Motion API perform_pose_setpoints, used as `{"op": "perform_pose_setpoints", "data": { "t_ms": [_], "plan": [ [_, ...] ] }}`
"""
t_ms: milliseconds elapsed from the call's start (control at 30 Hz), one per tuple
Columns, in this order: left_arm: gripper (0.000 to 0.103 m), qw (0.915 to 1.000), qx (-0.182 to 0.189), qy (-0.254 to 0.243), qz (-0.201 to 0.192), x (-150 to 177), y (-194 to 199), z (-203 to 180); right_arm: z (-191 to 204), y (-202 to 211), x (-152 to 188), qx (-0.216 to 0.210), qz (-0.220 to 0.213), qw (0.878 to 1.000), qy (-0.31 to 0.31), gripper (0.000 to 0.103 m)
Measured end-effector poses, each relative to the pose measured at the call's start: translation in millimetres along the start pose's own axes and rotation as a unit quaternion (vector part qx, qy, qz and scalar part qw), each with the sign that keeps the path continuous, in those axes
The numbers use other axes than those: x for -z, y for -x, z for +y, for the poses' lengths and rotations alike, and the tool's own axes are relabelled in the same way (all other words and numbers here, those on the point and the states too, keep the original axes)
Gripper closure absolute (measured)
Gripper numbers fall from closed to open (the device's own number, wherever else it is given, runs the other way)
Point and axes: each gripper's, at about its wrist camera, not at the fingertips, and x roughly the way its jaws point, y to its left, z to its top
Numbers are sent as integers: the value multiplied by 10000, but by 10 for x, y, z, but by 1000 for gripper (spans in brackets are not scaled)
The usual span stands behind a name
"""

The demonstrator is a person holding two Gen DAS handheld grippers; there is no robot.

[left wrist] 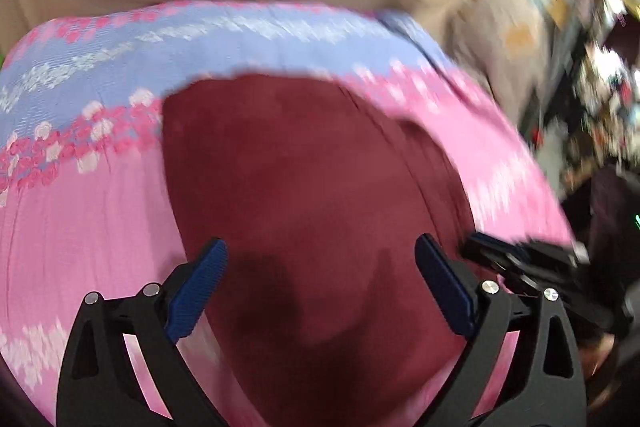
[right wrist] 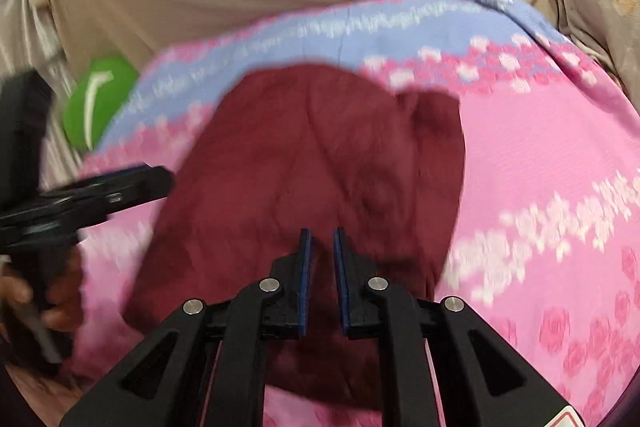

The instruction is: Fold large clothes

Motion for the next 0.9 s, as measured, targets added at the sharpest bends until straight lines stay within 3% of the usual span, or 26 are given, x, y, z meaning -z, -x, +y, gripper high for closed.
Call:
{"op": "perform_pose_setpoints", "data": {
  "t_ms": [33,167,267,367,400,433,533,600,667,733,800,833,900],
  "plan": [
    [11,9997,-114,-147,171,125,-66,-70,-16,-85,75,152,125,9998,12,99],
    [8,9964,-749,-268,279,427,-279,-128,-206,-80,200,128,260,9985,-474,101],
    [10,9973,-643,113,340,433,-144,-66,-190,170,233,224,12,9988,-442,99],
    [9,9986,-321,193,371,549,91,-46,-299,334,398,143,-50,9976,-677,75],
    [7,9985,-191,97,501,631,147,-53,-355,368,460,65,-36,9964,-845,55],
    [7,9982,-121,45,593,691,168,-45,-446,367,521,-104,-19,9941,-1075,44],
    [7,9947,70,-110,1015,939,125,-62,-584,259,611,-518,138,9863,-1562,43],
    [8,9935,-272,-85,1104,1038,3,-26,-662,102,637,-903,288,9772,-1901,42],
    [23,9946,-540,-3,889,1025,-41,31,-665,-55,599,-1156,379,9727,-1975,49],
    [50,9961,-475,105,738,920,-67,118,-621,-159,500,-1254,355,9738,-1863,79],
    [64,9963,-615,79,586,791,-43,158,-498,-137,324,-1211,162,9791,-1626,88],
    [66,9954,-868,-30,408,705,25,158,-401,-38,217,-1238,-68,9814,-1462,90],
    [66,9946,-1023,-49,164,623,147,191,-286,125,127,-1260,-463,9831,-1245,91]
  ]
}}
